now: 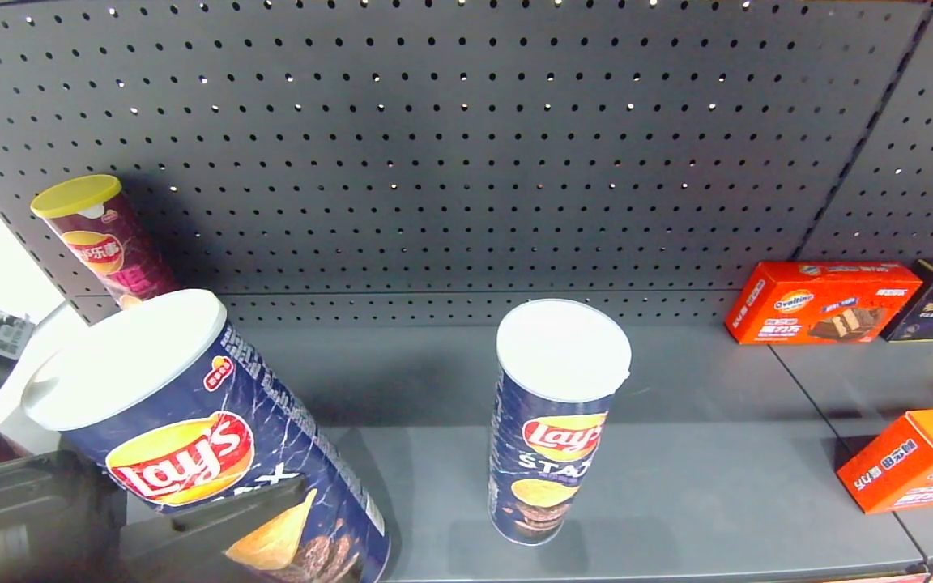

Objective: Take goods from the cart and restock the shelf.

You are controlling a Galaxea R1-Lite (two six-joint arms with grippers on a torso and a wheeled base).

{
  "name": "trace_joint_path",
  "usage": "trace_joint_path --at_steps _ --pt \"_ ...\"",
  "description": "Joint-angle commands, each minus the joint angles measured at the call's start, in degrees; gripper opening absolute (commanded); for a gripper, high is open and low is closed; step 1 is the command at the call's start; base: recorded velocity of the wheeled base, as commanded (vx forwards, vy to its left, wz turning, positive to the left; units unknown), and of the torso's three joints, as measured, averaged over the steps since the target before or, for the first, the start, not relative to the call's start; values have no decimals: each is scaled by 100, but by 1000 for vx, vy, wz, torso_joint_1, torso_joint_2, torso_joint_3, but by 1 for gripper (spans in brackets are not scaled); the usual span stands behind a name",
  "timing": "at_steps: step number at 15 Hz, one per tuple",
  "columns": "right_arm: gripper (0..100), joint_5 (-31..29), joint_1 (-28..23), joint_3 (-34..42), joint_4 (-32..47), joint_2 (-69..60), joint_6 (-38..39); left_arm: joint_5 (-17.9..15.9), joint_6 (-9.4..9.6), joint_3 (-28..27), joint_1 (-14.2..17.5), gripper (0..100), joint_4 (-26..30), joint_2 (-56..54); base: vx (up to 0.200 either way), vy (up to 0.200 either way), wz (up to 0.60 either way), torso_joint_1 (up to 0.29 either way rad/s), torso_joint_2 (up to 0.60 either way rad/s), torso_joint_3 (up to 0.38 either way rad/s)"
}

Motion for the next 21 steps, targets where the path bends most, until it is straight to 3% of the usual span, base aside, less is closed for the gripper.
trace_joint_path --at_steps 1,5,11,14,15,17,21 --pt "100 3 1 2 2 8 -2 -1 0 -12 0 0 3 22 0 0 0 0 0 0" --pt "100 3 1 2 2 8 -2 -1 17 -170 9 0 3 206 0 0 0 0 0 0" --pt "100 3 1 2 2 8 -2 -1 17 -1172 9 0 109 997 0 0 0 0 0 0" --pt "100 3 1 2 2 8 -2 -159 61 -1963 79 0 311 1744 0 0 0 0 0 0" --pt "100 3 1 2 2 8 -2 -159 325 -2279 149 0 584 2078 0 0 0 0 0 0" --pt "100 3 1 2 2 8 -2 -168 589 -2490 132 0 610 2395 0 0 0 0 0 0" --pt "100 3 1 2 2 8 -2 -177 633 -3114 62 0 636 2966 0 0 0 0 0 0"
